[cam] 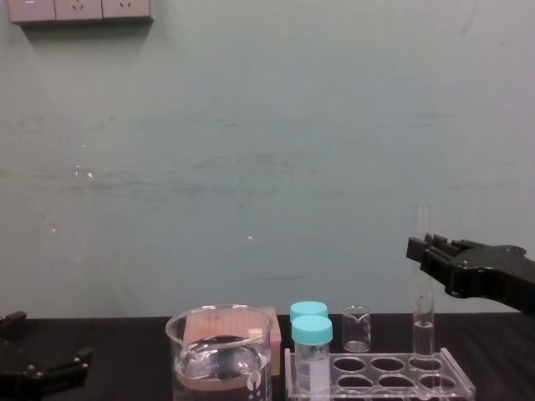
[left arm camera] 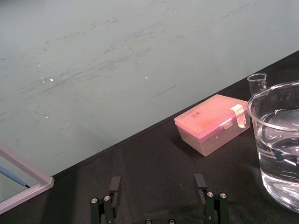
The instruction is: Hold the test tube with one hand and immerse one end into the beaker, then return it to the test tube rack.
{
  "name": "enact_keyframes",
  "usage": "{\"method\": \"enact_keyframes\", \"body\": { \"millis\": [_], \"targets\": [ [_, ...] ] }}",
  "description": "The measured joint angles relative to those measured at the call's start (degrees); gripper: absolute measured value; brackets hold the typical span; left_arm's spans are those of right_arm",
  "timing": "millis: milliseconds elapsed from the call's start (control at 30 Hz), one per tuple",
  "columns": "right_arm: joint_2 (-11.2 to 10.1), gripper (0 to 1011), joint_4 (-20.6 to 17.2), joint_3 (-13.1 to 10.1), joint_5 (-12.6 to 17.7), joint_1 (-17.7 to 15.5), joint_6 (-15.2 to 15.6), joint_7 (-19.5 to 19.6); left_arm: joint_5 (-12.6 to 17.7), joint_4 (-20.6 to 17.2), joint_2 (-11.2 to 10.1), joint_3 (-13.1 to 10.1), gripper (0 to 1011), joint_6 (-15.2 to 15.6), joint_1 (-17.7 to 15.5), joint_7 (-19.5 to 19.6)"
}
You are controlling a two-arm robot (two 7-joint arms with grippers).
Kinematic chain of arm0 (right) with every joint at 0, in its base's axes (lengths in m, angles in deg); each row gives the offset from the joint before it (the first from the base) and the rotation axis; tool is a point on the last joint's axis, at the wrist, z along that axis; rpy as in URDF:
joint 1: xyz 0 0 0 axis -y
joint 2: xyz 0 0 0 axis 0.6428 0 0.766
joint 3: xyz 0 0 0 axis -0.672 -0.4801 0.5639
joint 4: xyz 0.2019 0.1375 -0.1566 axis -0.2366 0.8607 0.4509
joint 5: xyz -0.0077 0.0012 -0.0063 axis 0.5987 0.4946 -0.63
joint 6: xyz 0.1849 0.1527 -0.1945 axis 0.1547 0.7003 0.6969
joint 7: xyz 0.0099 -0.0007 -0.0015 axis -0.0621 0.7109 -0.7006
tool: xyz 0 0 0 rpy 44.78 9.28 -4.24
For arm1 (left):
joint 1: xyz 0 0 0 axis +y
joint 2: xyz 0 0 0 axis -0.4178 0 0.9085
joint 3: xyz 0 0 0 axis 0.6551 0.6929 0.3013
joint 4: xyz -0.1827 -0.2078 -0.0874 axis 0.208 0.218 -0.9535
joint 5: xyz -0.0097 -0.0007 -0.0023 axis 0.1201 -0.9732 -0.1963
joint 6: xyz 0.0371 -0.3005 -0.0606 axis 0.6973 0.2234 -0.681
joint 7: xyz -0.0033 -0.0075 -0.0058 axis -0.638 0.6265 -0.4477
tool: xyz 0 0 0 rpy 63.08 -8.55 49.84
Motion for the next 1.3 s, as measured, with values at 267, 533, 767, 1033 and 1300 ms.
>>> {"method": "enact_keyframes", "body": {
  "millis": [267, 533, 767, 1033, 1300],
  "targets": [
    [-0.07, 222, -0.16, -0.06, 0.11, -0.27, 0.23, 0.0, 0.0, 0.0, 0.0, 0.0, 1000, 0.0, 0.0, 0.0],
    [-0.07, 222, -0.01, -0.03, 0.22, -0.31, 0.51, 0.04, 0.0, 0.0, 0.0, 0.0, 1000, 0.0, 0.0, 0.0],
    [-0.01, 223, 0.25, 0.16, 0.11, -0.53, 0.81, 0.33, 0.0, 0.0, 0.0, 0.0, 1000, 0.0, 0.0, 0.0],
    [0.09, 222, 0.48, 0.29, 0.0, -0.56, 1.04, 0.43, 0.0, 0.0, 0.0, 0.0, 1000, 0.0, 0.0, 0.0],
    [0.07, 222, 0.59, 0.4, -0.32, -0.82, 1.28, 0.72, 0.0, 0.0, 0.0, 0.0, 1000, 0.0, 0.0, 0.0]
  ]
}}
